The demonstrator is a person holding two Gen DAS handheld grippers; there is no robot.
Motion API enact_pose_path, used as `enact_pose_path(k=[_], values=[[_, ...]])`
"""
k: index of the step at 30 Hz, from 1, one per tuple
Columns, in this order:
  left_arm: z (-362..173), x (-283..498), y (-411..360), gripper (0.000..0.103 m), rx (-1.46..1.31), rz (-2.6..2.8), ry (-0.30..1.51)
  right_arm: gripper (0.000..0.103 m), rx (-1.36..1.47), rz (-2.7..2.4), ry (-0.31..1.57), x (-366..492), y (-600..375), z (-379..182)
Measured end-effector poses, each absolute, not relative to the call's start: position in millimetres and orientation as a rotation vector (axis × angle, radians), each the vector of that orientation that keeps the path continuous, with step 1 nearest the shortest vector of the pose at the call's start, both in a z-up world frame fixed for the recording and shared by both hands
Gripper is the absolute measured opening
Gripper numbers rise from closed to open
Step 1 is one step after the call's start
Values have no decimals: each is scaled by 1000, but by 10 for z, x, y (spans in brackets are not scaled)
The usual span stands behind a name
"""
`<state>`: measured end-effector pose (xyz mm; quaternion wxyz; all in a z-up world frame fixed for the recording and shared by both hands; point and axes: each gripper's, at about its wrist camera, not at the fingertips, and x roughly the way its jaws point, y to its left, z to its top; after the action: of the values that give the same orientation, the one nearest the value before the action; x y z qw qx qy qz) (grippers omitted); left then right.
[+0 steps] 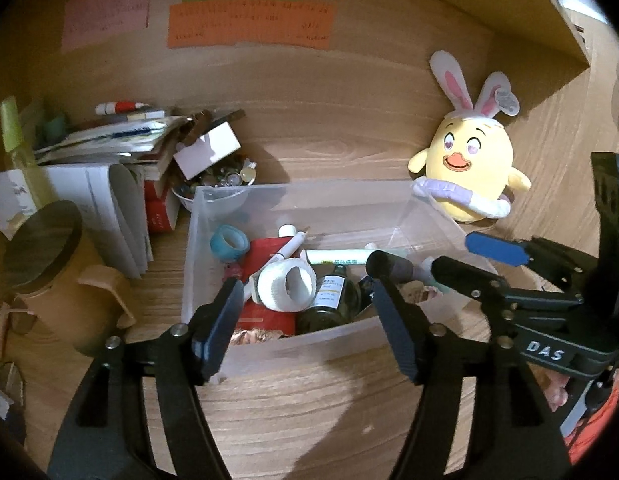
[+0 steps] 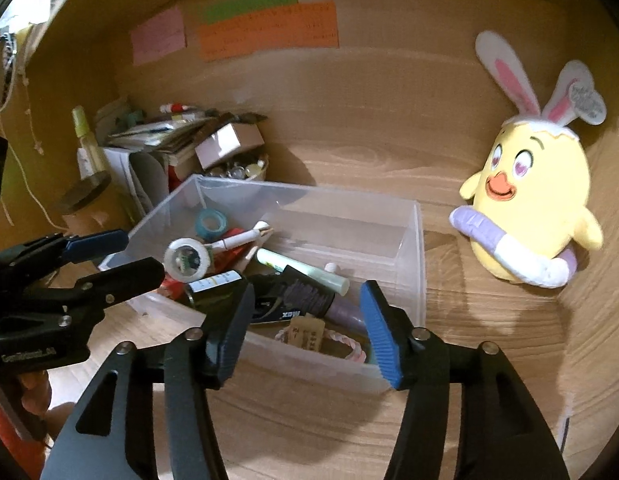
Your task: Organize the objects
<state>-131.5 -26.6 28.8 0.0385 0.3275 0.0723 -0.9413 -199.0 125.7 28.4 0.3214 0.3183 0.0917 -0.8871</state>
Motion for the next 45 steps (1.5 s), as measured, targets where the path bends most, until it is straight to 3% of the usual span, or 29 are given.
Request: enact_pose_path(k=[4,9,17,45], values=[[341,-1179,-244,79,951,-2900,199,59,783,-2346,226,-1855,1344,378],[394,-1026,-207,95,880,-2889,159,78,714,-2386,198,-1699,1455,456],[401,-889,-155,98,858,-2879,132,86,689,-2413,205,-1499,1571,409],[256,-755,-133,99,892,-2885,191,87,726,-2384,181,-1350,1638,234]])
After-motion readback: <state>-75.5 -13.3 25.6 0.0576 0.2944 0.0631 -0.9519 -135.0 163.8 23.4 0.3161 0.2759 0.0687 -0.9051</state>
